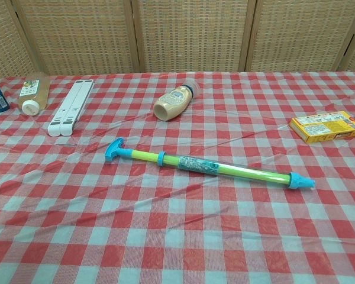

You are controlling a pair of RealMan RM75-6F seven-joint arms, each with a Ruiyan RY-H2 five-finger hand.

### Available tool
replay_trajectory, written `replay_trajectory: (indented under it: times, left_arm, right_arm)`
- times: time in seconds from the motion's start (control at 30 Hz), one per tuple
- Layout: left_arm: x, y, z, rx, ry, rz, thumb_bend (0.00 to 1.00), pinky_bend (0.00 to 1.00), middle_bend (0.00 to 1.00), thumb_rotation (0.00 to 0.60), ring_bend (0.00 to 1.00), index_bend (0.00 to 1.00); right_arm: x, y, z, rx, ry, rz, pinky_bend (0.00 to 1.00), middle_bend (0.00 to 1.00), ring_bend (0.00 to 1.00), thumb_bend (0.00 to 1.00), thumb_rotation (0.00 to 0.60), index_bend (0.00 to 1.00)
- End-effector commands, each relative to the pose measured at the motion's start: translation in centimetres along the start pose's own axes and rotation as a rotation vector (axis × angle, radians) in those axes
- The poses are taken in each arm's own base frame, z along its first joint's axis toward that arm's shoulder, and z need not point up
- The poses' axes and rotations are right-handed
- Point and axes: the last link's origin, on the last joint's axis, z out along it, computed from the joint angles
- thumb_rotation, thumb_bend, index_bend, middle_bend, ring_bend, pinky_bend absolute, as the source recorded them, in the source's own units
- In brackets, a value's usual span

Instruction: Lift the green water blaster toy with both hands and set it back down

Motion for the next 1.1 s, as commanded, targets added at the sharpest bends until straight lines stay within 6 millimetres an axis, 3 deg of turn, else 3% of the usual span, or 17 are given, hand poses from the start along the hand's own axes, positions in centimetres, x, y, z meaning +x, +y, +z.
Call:
replay_trajectory:
  times: [0.03, 0.73, 0.9, 1.0, 1.03, 1.07, 1.1]
  left_arm:
    - [0.0, 0.1, 0.0, -0.001, -0.001, 0.001, 0.00, 0.00, 0.00, 0.600, 0.00, 0.00]
    - [-0.1, 0.9, 0.2, -0.032, -0.014, -0.007, 0.00, 0.00, 0.00, 0.600, 0.00, 0.00]
    - [0.2, 1.8, 0.9, -0.040, 0.055, -0.023, 0.02, 0.02, 0.00, 0.600, 0.02, 0.00]
    - [0.5, 3.0, 2.1, -0.071, 0.128, -0.044, 0.08, 0.30, 0.26, 0.600, 0.30, 0.07]
    - [0.4, 3.4, 2.5, -0.084, 0.134, -0.043, 0.10, 0.41, 0.41, 0.600, 0.44, 0.12]
    - [0.4, 3.8, 2.9, -0.094, 0.132, -0.037, 0.10, 0.48, 0.53, 0.600, 0.53, 0.17]
    - [0.5, 4.3, 3.6, -0.109, 0.127, -0.026, 0.10, 0.51, 0.57, 0.600, 0.57, 0.19]
  right_arm:
    - [0.0, 0.0, 0.0, 0.001, -0.001, 0.000, 0.00, 0.00, 0.00, 0.09, 0.600, 0.00]
    - [-0.5, -0.7, 0.0, 0.041, -0.004, 0.000, 0.00, 0.00, 0.00, 0.09, 0.600, 0.00]
    - [-0.5, -0.7, 0.0, 0.039, -0.008, 0.002, 0.00, 0.00, 0.00, 0.09, 0.600, 0.00]
    - [-0.5, -0.6, 0.0, 0.035, -0.009, 0.006, 0.00, 0.00, 0.00, 0.09, 0.600, 0.00]
    - [-0.5, -0.6, 0.0, 0.034, -0.010, 0.007, 0.00, 0.00, 0.00, 0.09, 0.600, 0.00]
    - [-0.5, -0.6, 0.1, 0.033, -0.011, 0.009, 0.00, 0.00, 0.00, 0.09, 0.600, 0.00]
    - [-0.5, -0.5, 0.1, 0.031, -0.012, 0.010, 0.00, 0.00, 0.00, 0.09, 0.600, 0.00]
